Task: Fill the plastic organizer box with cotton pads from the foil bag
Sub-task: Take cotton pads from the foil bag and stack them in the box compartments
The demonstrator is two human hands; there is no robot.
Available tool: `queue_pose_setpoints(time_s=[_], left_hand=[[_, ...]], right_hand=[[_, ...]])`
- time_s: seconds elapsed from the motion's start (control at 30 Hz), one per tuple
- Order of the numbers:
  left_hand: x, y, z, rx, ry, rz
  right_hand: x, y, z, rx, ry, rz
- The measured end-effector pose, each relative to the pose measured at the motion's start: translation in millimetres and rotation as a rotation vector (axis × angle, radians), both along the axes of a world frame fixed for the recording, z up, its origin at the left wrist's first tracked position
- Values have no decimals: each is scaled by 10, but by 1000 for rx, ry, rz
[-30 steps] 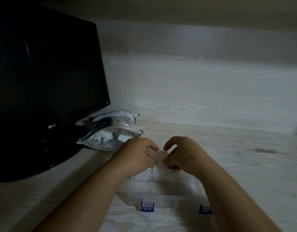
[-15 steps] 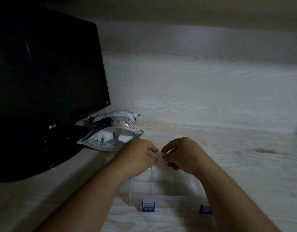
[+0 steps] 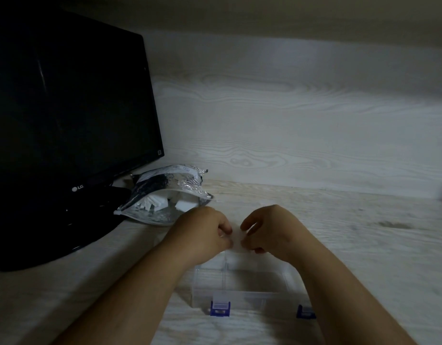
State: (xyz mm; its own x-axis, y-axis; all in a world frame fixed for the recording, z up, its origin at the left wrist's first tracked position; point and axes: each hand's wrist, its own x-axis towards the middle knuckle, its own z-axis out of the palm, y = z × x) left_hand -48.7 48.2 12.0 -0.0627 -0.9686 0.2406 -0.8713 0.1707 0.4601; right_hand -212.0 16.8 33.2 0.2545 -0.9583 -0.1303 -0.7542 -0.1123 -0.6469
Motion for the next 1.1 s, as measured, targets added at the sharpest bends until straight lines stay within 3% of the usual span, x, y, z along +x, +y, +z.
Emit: queue_pose_setpoints(time_s=[0.3, 0.83, 0.93, 1.1], left_hand=[[74, -32, 5, 149, -19, -76], [72, -40, 0, 134, -88, -98], [115, -56, -14, 118, -11, -91], [208, -77, 35, 11, 307, -33]], right_hand=[[-32, 28, 15, -4, 81, 77], [-10, 13, -17, -29, 135, 86], [-32, -4, -17, -72, 111, 66], [-51, -3, -5, -205, 43, 34]])
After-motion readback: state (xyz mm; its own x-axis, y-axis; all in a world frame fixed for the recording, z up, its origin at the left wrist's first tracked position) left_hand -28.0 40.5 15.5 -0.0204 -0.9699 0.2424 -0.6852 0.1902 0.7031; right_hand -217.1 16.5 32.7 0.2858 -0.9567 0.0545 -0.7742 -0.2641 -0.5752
